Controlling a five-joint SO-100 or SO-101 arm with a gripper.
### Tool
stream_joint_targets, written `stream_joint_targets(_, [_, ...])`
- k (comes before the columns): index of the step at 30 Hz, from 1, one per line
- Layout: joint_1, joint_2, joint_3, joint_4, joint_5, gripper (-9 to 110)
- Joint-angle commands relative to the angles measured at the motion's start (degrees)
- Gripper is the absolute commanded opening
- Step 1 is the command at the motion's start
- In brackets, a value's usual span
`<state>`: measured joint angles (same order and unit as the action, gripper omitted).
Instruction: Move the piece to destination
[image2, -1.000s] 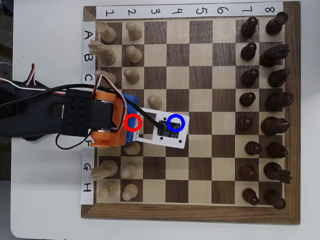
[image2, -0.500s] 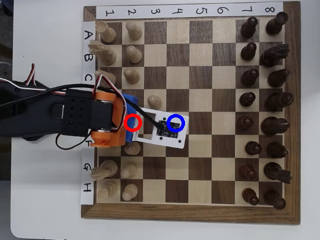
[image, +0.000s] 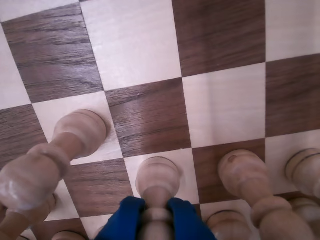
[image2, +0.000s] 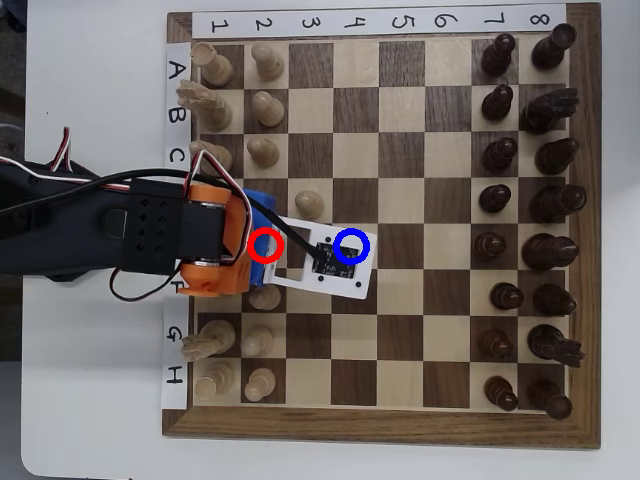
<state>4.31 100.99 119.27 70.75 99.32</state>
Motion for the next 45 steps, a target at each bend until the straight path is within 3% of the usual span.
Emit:
stream_joint_targets(1, [1.58,1.67,-7.73,2.37,5.36,0])
stream_joint_targets(27, [1.85,3.78,-21.27,12.13,4.57,0])
stream_joint_targets(45, [2.11,2.2,-39.29,20.92,3.34,0])
